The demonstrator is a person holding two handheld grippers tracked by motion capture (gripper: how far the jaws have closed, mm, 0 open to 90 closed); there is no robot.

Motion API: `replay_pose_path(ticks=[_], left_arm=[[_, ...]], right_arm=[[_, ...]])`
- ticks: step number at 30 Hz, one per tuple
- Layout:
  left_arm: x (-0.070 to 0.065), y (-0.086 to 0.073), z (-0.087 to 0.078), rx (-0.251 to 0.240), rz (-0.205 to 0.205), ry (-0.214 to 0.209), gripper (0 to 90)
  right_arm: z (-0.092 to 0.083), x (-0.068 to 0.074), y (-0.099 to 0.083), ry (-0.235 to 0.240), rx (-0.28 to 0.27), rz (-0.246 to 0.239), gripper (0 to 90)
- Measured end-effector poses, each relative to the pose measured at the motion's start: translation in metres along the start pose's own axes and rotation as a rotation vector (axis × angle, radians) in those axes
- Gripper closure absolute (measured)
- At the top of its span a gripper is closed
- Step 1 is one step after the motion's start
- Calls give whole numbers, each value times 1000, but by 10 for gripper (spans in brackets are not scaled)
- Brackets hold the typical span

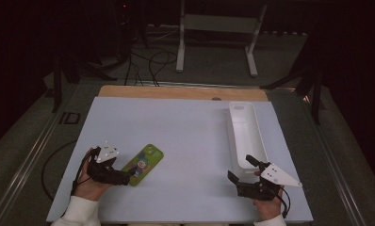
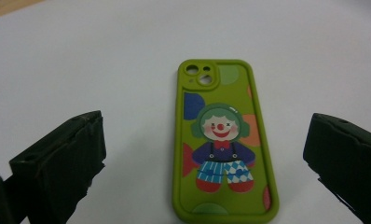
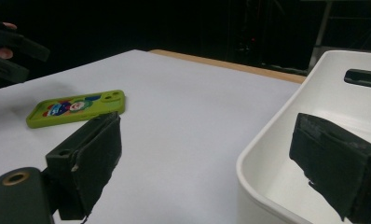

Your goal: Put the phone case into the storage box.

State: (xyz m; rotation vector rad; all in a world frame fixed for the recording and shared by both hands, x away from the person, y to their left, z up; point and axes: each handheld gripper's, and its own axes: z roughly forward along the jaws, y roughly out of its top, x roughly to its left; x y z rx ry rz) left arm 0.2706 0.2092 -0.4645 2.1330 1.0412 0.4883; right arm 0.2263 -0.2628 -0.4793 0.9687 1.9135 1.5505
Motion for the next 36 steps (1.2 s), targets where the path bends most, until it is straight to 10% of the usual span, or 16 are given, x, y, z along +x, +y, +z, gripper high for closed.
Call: replay_pose_path(ticks=[36], left_arm=[[-3,10,41,224,22,-8,0]], right_arm=[[-1,-1,0,-2,-4,3,89]])
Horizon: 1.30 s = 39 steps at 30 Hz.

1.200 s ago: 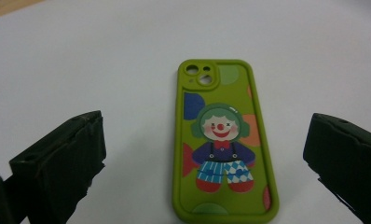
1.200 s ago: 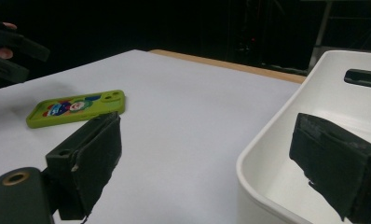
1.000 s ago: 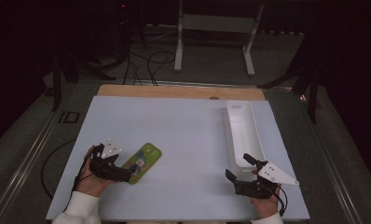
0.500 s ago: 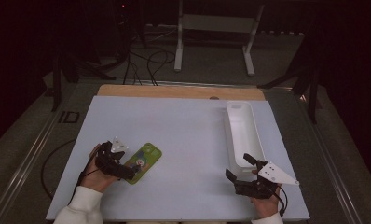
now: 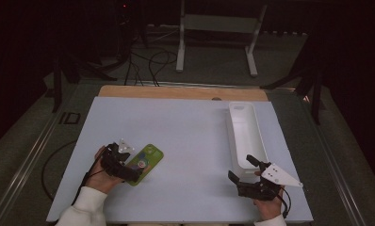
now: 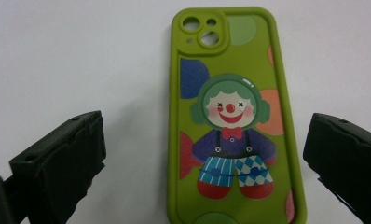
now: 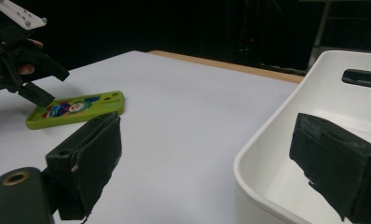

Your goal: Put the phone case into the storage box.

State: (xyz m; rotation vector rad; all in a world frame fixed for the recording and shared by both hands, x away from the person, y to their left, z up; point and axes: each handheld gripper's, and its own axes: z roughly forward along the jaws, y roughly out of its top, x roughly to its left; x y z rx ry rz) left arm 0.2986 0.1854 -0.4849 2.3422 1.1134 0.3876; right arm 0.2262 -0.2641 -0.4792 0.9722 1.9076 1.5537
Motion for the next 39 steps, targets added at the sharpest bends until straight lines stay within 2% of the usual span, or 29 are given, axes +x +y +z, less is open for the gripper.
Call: replay_pose_path(ticks=[13,26,39], left_arm=[[-7,2,13,54,-9,-4,0],[-11,1,19,62,-24,-10,0],[-16,-2,23,86,-9,-5,22]], right_arm=[[0,0,0,-1,0,-1,88],[0,0,0,-2,1,-2,88],[0,0,0,-2,2,-3,89]])
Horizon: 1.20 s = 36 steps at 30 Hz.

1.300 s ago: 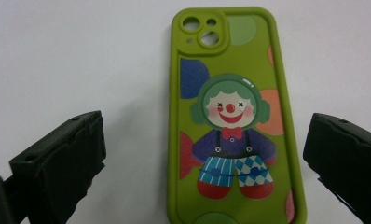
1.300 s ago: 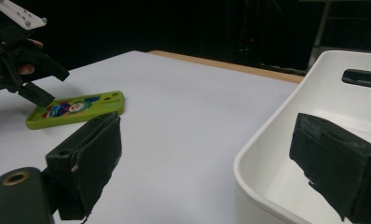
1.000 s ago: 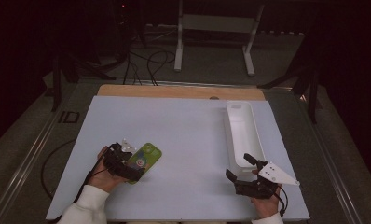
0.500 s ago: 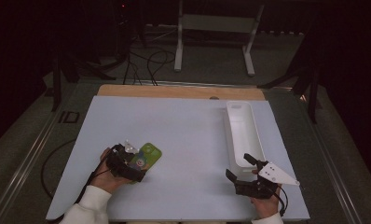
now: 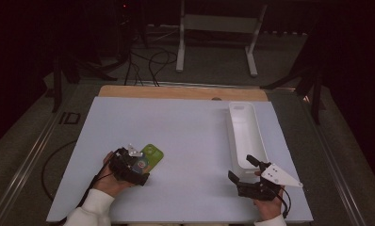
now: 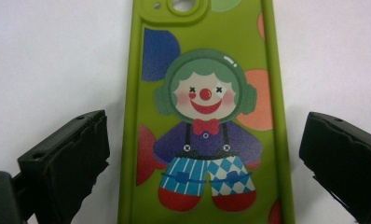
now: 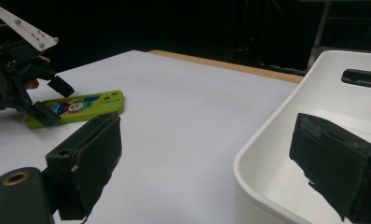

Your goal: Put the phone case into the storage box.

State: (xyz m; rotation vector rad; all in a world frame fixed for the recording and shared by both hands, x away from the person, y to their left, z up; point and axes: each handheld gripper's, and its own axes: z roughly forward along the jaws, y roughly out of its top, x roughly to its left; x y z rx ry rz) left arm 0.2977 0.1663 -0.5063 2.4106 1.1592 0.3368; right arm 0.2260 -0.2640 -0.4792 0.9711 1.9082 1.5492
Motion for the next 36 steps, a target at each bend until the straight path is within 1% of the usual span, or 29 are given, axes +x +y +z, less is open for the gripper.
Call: replay_pose_path(ticks=[8,14,18,25,31,36], left_arm=[[0,-4,0,8,-10,8,54],[2,-9,-2,6,-26,-1,74],[4,-9,-2,9,-28,-17,88],[3,-8,-2,19,-36,-21,110],[5,-7,-3,31,-40,-29,145],[5,-6,-3,42,-25,-26,154]], right_arm=[[0,0,0,-1,-1,0,89],[0,0,0,-1,-1,1,89],[0,0,0,0,2,1,89],[0,0,0,0,3,0,89],[0,0,0,-1,4,1,89],[1,1,0,0,6,0,89]])
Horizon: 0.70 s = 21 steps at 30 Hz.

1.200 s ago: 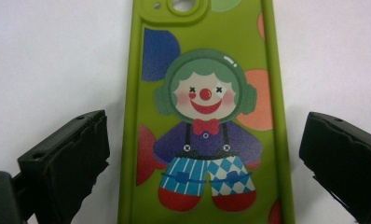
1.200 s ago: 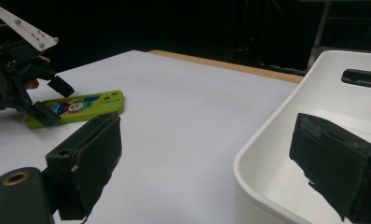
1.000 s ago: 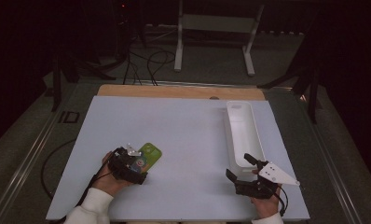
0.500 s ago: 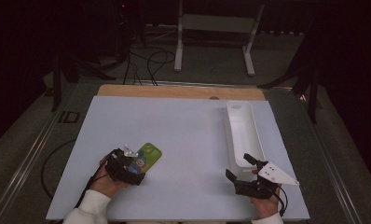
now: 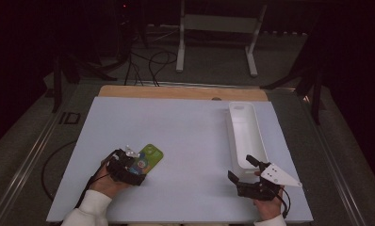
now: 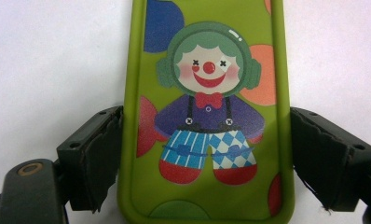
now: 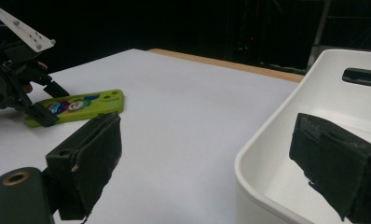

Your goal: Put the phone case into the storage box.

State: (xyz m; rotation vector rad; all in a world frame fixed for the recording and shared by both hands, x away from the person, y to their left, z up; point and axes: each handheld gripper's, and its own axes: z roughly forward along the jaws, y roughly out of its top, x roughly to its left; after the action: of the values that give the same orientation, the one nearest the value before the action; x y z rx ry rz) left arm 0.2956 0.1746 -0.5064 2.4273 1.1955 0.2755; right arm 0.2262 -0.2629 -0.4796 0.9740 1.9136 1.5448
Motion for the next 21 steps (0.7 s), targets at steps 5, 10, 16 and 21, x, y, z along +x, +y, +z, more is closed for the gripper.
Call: replay_pose_path(ticks=[5,10,16,21], left_arm=[[0,1,0,4,-1,-1,159],[0,1,-1,5,2,0,160],[-2,2,-3,-15,6,22,160],[-3,7,-12,-67,-4,45,160]], right_arm=[[0,0,0,0,1,1,89],[0,0,0,-2,1,1,89],[0,0,0,-2,2,2,89],[0,0,0,-5,2,2,89]])
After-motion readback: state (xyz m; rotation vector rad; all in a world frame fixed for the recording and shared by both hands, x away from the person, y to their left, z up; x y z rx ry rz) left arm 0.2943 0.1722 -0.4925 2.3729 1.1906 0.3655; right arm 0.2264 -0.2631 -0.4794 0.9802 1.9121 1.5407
